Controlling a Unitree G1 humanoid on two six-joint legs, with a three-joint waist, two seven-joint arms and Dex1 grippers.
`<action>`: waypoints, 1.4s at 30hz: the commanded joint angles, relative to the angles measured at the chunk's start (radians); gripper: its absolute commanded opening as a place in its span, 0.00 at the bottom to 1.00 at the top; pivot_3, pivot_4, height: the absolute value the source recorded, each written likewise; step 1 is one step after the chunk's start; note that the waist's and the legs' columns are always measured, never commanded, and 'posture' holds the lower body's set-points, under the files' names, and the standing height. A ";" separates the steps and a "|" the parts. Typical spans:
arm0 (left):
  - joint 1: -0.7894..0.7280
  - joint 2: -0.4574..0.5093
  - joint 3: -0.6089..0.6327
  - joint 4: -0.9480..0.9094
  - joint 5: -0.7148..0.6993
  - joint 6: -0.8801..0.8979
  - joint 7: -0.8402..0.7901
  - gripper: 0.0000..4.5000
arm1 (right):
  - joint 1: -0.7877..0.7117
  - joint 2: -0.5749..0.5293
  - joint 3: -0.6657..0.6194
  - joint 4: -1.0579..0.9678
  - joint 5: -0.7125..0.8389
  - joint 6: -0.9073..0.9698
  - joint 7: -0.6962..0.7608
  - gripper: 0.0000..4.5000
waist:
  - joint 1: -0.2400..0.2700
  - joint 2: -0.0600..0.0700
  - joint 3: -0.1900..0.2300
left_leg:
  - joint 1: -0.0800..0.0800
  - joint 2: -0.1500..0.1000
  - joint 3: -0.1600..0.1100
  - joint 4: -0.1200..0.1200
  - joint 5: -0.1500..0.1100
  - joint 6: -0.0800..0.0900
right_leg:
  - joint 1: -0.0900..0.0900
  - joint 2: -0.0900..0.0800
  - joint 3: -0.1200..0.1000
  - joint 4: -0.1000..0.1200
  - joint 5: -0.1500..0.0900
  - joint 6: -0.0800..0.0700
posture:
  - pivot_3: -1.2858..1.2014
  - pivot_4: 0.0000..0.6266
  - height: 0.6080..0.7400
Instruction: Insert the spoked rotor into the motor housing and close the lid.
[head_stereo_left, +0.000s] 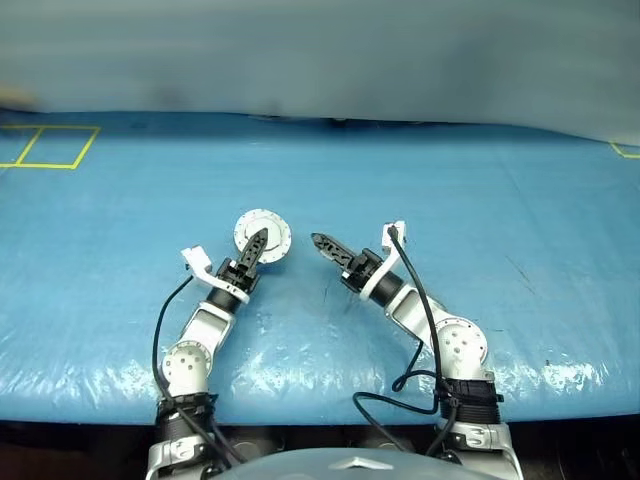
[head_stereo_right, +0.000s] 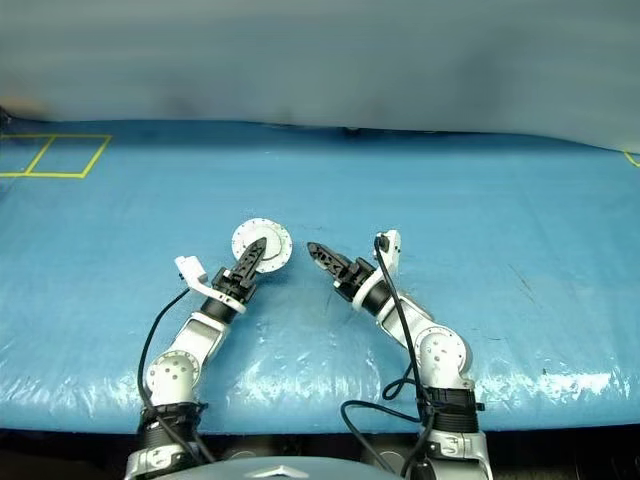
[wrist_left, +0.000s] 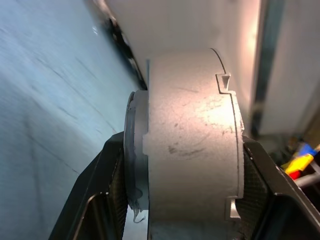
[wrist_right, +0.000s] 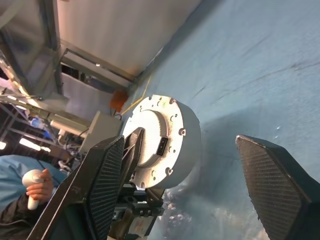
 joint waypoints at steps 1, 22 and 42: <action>-0.147 -0.004 0.073 0.102 0.051 -0.142 0.088 0.56 | 0.002 -0.002 -0.002 -0.036 -0.016 -0.032 0.019 0.83 | -0.001 -0.002 0.001 | 0.000 0.000 0.000 0.000 0.000 0.000 | 0.000 0.000 0.000 0.000 0.000 0.000 | 0.52 0.24 1.00; -0.259 0.127 0.206 0.314 0.341 -0.541 0.266 0.99 | 0.020 0.002 0.006 -0.021 -0.082 -0.046 0.007 0.84 | -0.016 -0.005 0.003 | 0.003 0.002 0.001 0.000 0.001 -0.002 | 0.001 0.002 0.002 0.001 0.002 -0.001 | 0.52 0.24 1.00; 0.108 0.438 -0.355 -0.159 0.646 -0.568 -0.372 0.99 | 0.006 -0.311 0.160 0.102 -0.657 -0.669 0.283 0.84 | -0.005 -0.004 0.004 | 0.004 -0.001 0.000 0.000 0.003 -0.001 | 0.002 -0.002 0.001 0.000 0.005 0.000 | 0.52 0.24 1.00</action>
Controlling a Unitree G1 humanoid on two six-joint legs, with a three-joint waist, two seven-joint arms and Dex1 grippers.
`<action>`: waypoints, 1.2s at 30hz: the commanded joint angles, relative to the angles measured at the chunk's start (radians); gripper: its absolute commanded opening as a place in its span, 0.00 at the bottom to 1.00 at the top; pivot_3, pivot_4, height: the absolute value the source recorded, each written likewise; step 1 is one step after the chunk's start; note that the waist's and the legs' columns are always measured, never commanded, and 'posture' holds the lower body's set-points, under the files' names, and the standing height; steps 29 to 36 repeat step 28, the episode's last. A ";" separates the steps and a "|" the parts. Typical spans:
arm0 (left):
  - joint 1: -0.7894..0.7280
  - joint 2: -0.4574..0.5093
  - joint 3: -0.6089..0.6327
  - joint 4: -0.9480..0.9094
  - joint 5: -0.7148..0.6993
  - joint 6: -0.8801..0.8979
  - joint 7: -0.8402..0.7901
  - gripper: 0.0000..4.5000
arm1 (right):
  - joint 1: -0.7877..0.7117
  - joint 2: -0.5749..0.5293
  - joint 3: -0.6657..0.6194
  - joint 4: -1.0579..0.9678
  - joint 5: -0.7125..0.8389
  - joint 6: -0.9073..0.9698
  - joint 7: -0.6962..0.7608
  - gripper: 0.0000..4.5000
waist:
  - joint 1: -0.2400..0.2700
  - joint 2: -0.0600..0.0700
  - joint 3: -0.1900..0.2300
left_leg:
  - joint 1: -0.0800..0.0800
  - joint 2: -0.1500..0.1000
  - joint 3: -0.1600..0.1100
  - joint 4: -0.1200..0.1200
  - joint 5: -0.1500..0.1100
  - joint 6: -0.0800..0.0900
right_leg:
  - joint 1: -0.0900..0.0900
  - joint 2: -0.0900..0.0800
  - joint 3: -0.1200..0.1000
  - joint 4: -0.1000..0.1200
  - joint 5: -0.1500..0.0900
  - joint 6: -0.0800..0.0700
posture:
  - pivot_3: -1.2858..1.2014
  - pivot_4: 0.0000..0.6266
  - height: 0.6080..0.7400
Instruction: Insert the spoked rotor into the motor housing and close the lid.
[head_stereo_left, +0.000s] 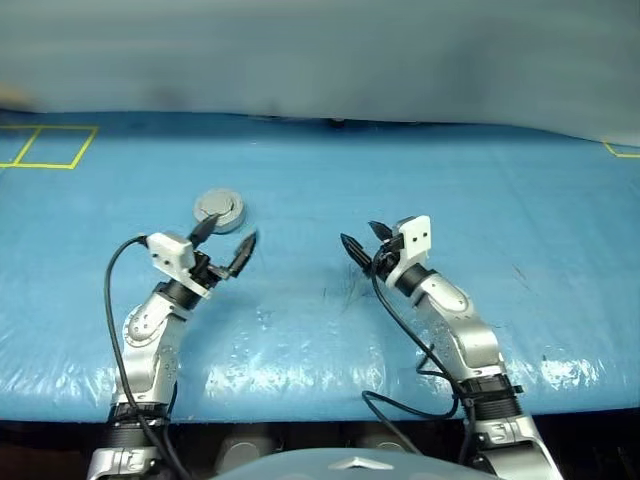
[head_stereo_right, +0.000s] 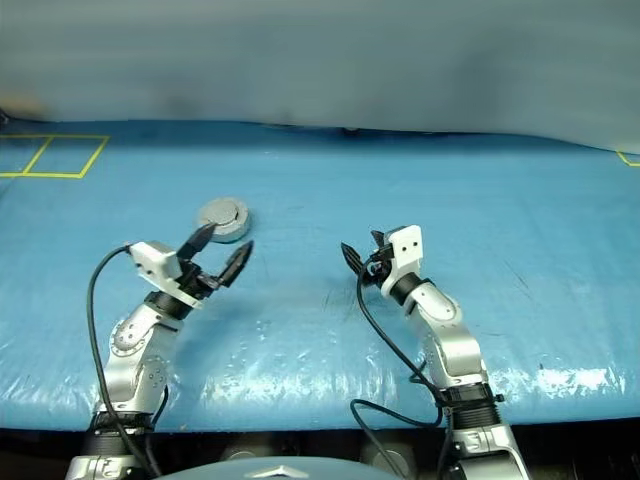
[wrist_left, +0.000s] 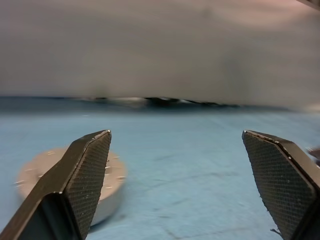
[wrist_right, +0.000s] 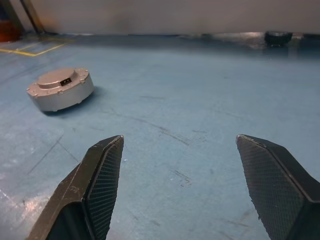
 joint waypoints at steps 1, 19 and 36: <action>-0.017 0.041 -0.070 -0.005 0.083 -0.017 -0.062 0.99 | 0.003 -0.042 -0.016 -0.016 -0.018 -0.049 0.067 0.84 | 0.000 0.000 0.000 | 0.000 0.001 0.000 0.000 0.000 0.000 | 0.000 0.001 0.000 0.000 0.000 0.000 | 0.52 0.24 1.00; -0.061 0.020 -0.102 0.123 0.169 -0.129 -0.082 1.00 | 0.046 -0.114 -0.009 -0.018 -0.083 -0.020 0.121 0.99 | 0.003 0.000 0.000 | -0.001 0.002 0.000 0.001 0.000 0.001 | 0.000 -0.003 -0.001 0.000 0.000 -0.001 | 0.52 0.24 1.00; -0.056 0.007 -0.111 0.138 0.181 -0.154 -0.066 1.00 | 0.043 -0.100 -0.001 -0.011 -0.109 -0.016 0.112 0.99 | 0.003 0.000 0.000 | -0.001 0.002 0.000 0.000 -0.001 0.001 | 0.000 -0.003 -0.001 0.000 0.000 -0.001 | 0.52 0.24 1.00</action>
